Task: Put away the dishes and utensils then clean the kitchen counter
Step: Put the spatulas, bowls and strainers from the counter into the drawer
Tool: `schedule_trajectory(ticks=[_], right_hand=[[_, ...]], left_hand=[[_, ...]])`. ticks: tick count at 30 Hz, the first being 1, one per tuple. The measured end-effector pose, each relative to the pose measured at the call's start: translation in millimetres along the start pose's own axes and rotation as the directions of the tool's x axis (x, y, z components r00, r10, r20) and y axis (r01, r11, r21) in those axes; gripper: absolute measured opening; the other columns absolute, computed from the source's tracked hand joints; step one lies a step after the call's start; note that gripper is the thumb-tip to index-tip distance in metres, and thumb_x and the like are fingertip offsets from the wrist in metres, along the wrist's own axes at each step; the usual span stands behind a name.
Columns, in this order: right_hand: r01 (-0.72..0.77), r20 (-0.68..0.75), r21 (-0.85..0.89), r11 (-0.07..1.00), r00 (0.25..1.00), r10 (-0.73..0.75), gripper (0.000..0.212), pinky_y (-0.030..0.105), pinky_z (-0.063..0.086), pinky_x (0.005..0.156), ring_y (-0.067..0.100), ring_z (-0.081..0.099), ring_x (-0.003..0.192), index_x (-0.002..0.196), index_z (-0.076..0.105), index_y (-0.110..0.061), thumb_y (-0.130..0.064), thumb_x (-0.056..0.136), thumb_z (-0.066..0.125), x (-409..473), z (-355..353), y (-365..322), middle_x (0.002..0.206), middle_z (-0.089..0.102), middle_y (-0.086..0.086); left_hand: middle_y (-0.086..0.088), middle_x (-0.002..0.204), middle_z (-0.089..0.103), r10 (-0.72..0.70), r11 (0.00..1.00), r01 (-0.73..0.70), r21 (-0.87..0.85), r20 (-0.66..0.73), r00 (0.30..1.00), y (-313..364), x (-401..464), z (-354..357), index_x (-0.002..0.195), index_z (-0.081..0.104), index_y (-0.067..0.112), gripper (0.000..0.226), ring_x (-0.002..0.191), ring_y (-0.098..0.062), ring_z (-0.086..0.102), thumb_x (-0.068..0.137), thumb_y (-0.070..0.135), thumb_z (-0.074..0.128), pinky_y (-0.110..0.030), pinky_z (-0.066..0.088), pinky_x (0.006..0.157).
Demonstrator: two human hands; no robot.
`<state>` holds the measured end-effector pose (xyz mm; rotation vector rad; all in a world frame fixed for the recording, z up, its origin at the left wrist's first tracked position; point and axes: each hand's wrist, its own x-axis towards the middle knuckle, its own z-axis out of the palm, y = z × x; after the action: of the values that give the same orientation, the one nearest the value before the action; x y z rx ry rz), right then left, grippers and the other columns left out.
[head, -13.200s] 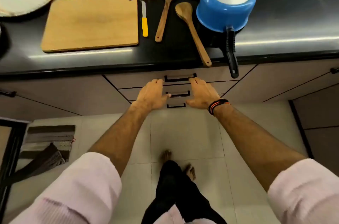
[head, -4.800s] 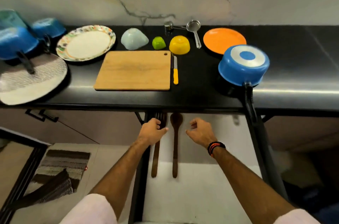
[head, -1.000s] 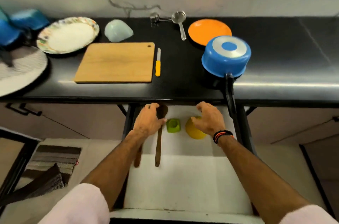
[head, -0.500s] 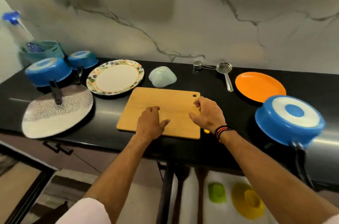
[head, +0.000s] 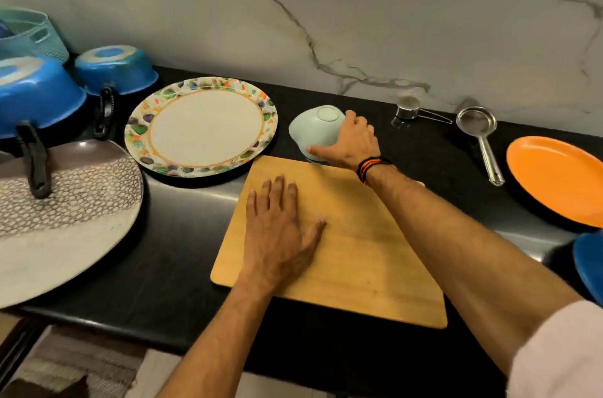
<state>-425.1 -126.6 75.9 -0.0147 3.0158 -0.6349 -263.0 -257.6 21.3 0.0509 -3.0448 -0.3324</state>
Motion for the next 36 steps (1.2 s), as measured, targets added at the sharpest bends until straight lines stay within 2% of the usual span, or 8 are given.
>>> schedule_trajectory(ticks=[5,13,21,25,29,33,35,36], right_hand=[[-0.109,-0.016,0.035,0.993,0.994,0.11,0.123,0.051,0.039,0.107,0.036,0.044,0.131,0.144,0.028,-0.008,-0.075,0.053,0.079,24,22,-8,0.142,0.042,0.016],[-0.134,-0.117,0.108,0.985,0.982,0.146,0.115,0.049,0.044,0.103,0.034,0.047,0.127,0.136,0.038,-0.009,-0.069,0.049,0.084,27,21,-10,0.135,0.049,0.014],[-0.047,-0.143,0.119,0.992,0.988,0.064,0.109,0.047,0.047,0.1,0.031,0.05,0.12,0.129,0.042,-0.011,-0.069,0.048,0.083,-15,-10,3,0.129,0.051,0.012],[0.0,-0.169,0.149,0.989,0.985,0.025,0.108,0.047,0.049,0.097,0.029,0.052,0.116,0.127,0.044,-0.012,-0.072,0.046,0.082,-62,-40,27,0.125,0.053,0.01],[-0.005,-0.17,0.181,0.983,0.985,0.037,0.108,0.046,0.051,0.094,0.026,0.054,0.113,0.127,0.044,-0.015,-0.075,0.045,0.081,-137,-74,67,0.122,0.053,0.007],[-0.013,-0.207,0.203,0.979,0.977,0.056,0.114,0.046,0.051,0.093,0.026,0.055,0.112,0.126,0.044,-0.017,-0.081,0.038,0.076,-242,-101,125,0.123,0.054,0.006],[-0.01,-0.225,0.192,0.981,0.973,0.053,0.115,0.046,0.05,0.093,0.028,0.055,0.112,0.127,0.043,-0.018,-0.083,0.037,0.074,-300,-110,159,0.124,0.054,0.007],[-0.013,-0.225,0.176,0.984,0.973,0.053,0.115,0.046,0.049,0.094,0.029,0.054,0.113,0.128,0.042,-0.018,-0.083,0.039,0.074,-330,-113,178,0.125,0.053,0.007]], left_hand=[[-0.008,0.165,0.0,0.01,1.0,-0.01,0.015,0.012,1.0,-2,2,4,0.157,0.011,0.017,0.092,0.152,-0.025,-0.003,0.088,0.077,0.008,-0.049,0.001,0.122],[-0.009,0.165,0.001,0.009,1.0,-0.009,0.005,0.012,1.0,-2,2,3,0.157,0.013,0.016,0.091,0.152,-0.025,-0.003,0.089,0.076,0.011,-0.048,0.0,0.123],[-0.008,0.165,0.007,0.016,1.0,-0.016,-0.024,0.026,1.0,-2,-1,1,0.156,0.018,0.016,0.088,0.151,-0.026,0.004,0.089,0.075,0.019,-0.048,0.004,0.122],[-0.013,0.163,0.009,-0.014,0.999,0.018,-0.05,0.082,0.997,10,-13,-12,0.154,0.022,0.014,0.084,0.15,-0.03,0.009,0.092,0.07,0.025,-0.05,0.009,0.121],[-0.018,0.15,0.039,0.031,0.993,-0.027,-0.113,0.042,0.999,54,-62,-33,0.137,0.048,0.011,0.083,0.135,-0.035,0.038,0.085,0.07,0.021,-0.047,0.032,0.108],[-0.015,0.126,0.06,0.17,0.936,-0.206,-0.285,-0.143,0.975,112,-139,-43,0.119,0.063,0.008,0.048,0.112,-0.035,0.056,0.091,0.044,0.05,-0.045,0.046,0.093],[-0.013,0.119,0.062,0.235,0.914,-0.272,-0.301,-0.154,0.96,144,-184,-42,0.117,0.063,0.008,0.036,0.107,-0.034,0.057,0.089,0.031,0.06,-0.044,0.049,0.09],[-0.014,0.117,0.063,0.258,0.91,-0.281,-0.305,-0.115,0.959,159,-207,-39,0.118,0.061,0.008,0.036,0.106,-0.034,0.057,0.088,0.027,0.063,-0.044,0.05,0.087]])
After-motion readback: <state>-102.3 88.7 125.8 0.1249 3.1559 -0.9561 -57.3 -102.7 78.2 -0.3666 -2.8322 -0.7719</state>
